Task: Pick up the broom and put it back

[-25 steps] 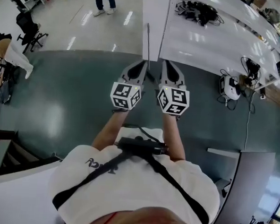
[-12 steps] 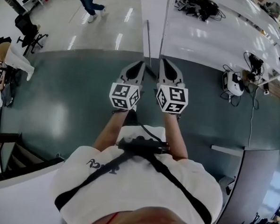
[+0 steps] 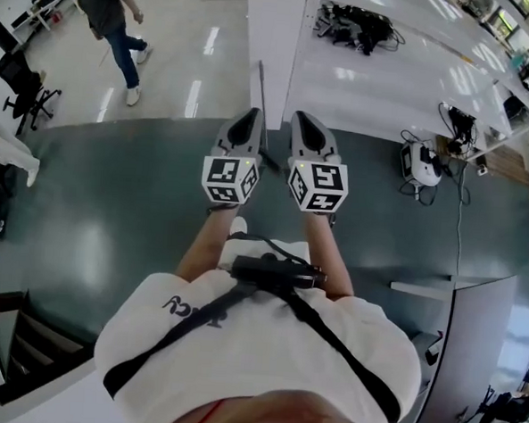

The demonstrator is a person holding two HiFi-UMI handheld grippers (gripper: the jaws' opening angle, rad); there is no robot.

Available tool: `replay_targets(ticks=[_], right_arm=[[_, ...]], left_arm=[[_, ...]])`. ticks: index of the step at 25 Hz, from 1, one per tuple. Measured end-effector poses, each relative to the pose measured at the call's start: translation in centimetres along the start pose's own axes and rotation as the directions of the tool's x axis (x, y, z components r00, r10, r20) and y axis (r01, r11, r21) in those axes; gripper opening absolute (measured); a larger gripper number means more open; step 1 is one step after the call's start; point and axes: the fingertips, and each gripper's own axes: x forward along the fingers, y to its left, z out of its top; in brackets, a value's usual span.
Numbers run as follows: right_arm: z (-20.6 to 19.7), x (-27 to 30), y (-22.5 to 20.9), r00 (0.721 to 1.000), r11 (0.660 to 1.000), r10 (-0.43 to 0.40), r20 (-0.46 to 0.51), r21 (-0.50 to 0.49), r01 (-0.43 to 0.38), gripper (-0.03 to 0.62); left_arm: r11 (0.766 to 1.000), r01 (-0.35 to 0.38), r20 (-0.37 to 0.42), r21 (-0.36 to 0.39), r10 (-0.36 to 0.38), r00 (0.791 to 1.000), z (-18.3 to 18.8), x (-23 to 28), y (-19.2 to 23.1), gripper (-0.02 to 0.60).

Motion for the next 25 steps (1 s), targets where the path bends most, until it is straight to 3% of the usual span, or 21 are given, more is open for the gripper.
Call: replay_targets(ticks=[5, 11, 18, 25], right_arm=[[-0.2, 6.3, 0.4, 0.999, 0.999, -0.041, 0.000, -0.003, 0.041, 0.008], [-2.3, 13.0, 1.3, 0.998, 0.998, -0.065, -0.022, 0.004, 0.065, 0.008], [-9.4, 18.6, 0.1, 0.982, 0.992, -0.078, -0.171, 0.089, 0.094, 0.008], [-16.3, 24.3, -3.6, 0.951, 0.986, -0.074, -0.300, 0.121, 0.115, 0.008]], left_arm=[[0.999, 0.039, 0.010, 0.019, -0.039, 0.999, 1.2, 3.9, 5.3, 0.012], [0.999, 0.049, -0.041, -0.018, -0.049, 0.998, -1.1, 6.3, 11.7, 0.012], [0.994, 0.050, -0.170, -0.097, -0.066, 0.983, -7.4, 10.3, 16.5, 0.012], [0.987, 0.056, -0.230, -0.153, -0.090, 0.969, -12.4, 14.9, 19.6, 0.012]])
